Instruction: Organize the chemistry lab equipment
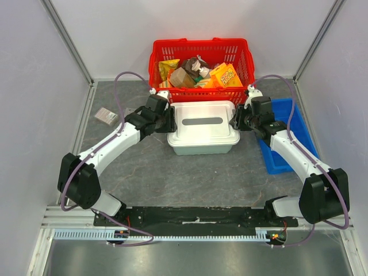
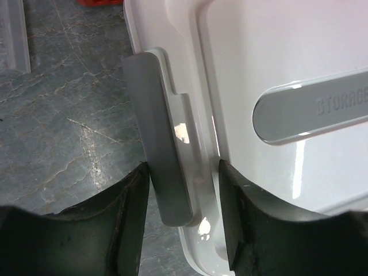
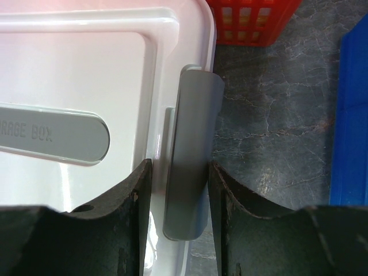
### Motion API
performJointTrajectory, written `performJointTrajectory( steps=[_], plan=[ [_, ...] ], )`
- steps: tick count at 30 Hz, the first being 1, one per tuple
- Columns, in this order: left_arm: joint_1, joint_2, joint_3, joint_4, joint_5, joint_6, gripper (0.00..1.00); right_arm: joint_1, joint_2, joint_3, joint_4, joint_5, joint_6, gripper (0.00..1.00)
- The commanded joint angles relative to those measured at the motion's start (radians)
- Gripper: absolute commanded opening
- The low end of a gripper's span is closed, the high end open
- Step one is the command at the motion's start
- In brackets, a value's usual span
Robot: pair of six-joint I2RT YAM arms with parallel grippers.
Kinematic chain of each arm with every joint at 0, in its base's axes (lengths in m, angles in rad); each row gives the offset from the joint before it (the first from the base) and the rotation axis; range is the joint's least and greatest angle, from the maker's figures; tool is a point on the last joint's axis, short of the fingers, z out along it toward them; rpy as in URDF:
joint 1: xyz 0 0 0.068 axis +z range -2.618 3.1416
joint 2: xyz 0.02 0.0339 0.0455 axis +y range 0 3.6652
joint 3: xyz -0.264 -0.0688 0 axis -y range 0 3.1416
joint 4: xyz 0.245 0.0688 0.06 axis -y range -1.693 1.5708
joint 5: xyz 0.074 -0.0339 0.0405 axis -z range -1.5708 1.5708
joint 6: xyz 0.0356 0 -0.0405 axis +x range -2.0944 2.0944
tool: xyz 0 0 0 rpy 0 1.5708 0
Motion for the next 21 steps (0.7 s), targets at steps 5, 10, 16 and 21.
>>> performJointTrajectory(
  steps=[5,10,16,21],
  plan=[
    [-0.061,0.093,0.035,-0.049,-0.072,0.063,0.02,0.042,0.021,-0.03,-0.005,-0.113,0.04,0.32],
    [-0.064,0.099,0.044,-0.046,-0.083,0.073,0.02,0.044,0.032,-0.027,0.001,-0.11,0.066,0.32],
    [-0.064,0.099,0.081,-0.087,-0.126,0.047,0.17,0.044,0.029,0.022,-0.011,-0.086,0.1,0.45],
    [-0.062,0.086,0.124,-0.135,-0.147,0.044,0.31,0.042,0.031,0.113,-0.074,-0.032,0.107,0.64]
  ],
)
